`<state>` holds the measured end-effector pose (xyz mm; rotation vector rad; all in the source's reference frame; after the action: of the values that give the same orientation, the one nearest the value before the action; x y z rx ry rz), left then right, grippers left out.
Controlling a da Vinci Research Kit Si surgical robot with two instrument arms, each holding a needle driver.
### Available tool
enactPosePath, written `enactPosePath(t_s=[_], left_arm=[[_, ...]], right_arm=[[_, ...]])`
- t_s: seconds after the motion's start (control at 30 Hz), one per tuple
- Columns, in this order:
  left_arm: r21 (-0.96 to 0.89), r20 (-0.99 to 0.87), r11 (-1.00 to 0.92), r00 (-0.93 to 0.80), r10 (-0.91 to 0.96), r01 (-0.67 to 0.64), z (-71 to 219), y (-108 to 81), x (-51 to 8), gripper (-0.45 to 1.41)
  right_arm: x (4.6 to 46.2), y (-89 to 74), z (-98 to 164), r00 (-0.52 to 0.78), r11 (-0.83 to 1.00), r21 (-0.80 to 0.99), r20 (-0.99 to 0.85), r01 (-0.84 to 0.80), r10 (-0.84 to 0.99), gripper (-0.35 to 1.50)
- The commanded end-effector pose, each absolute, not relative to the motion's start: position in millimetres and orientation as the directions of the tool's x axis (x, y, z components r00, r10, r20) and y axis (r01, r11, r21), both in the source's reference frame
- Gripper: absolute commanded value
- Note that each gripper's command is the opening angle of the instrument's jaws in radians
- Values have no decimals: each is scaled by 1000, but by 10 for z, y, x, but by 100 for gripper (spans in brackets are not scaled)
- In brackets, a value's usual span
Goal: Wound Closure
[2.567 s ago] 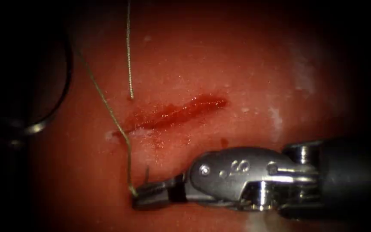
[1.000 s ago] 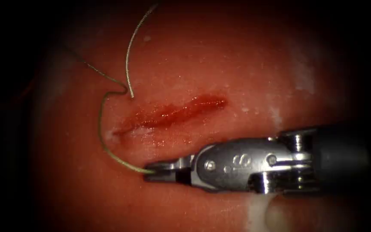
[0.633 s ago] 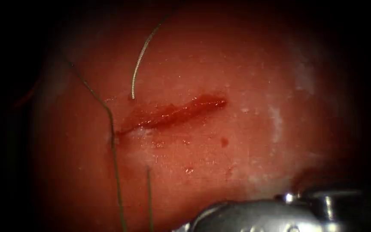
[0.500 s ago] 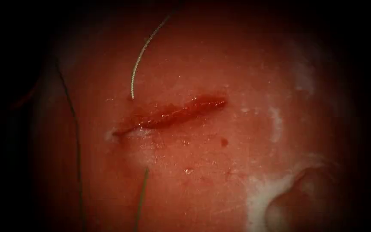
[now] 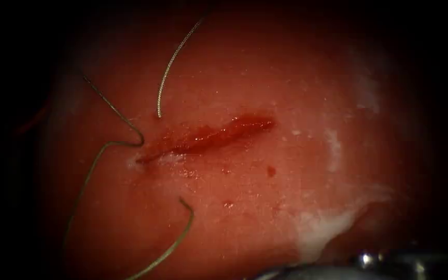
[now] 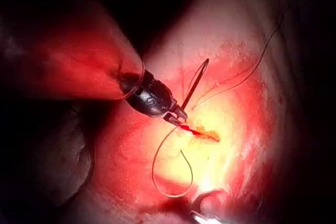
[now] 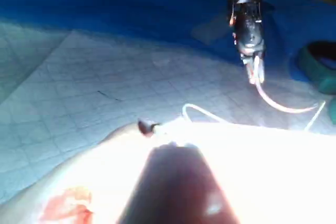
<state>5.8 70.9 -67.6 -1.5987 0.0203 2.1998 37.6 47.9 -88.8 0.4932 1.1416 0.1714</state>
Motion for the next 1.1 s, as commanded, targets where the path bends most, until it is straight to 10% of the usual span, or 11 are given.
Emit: enactPosePath(t_s=[0.03,0.7,0.8,0.93,1.1], left_arm=[[-232,-912,-913,-251,324,-337,-669,706,52,-35],[-228,-911,-914,-257,322,-336,-666,704,52,-35],[-228,-911,-914,-257,322,-336,-666,704,52,-35],[-228,-911,-914,-257,322,-336,-666,704,52,-35],[-228,-911,-914,-257,322,-336,-666,704,52,-35]], right_arm=[[372,485,-877,418,890,445,-830,99,369,133],[398,519,-727,315,946,324,-896,-16,313,115],[400,512,-714,325,947,320,-897,14,299,81],[398,504,-709,326,944,326,-898,44,295,-35],[382,501,-725,360,919,391,-865,48,350,-35]])
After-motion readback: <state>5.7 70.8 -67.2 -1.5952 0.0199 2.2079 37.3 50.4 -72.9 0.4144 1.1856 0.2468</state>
